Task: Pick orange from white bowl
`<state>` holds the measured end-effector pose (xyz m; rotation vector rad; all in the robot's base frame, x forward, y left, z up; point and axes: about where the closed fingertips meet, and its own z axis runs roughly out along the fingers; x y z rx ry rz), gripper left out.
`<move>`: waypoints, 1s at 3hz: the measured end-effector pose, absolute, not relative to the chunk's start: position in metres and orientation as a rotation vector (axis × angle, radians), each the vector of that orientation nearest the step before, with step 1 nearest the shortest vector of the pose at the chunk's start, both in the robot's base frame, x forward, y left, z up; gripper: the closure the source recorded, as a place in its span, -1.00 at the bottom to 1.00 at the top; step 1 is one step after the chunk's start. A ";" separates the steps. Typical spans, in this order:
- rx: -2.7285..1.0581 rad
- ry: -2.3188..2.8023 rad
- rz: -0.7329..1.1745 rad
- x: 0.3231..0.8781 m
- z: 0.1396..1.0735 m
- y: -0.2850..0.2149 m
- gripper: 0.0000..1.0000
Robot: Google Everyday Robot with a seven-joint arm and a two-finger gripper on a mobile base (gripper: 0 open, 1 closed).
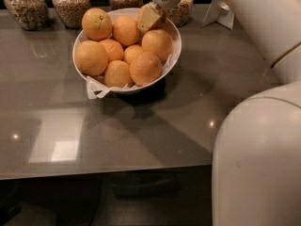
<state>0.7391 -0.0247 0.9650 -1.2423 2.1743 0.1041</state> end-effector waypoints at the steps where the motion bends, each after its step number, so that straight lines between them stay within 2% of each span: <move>1: -1.244 2.153 0.093 0.735 0.973 -0.024 0.47; 2: -1.252 2.099 0.084 0.727 0.993 -0.020 0.95; 3: -1.261 2.041 0.088 0.719 1.012 -0.018 1.00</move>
Offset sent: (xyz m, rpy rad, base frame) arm -0.0243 0.0059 0.0580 0.0254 -0.1304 0.0477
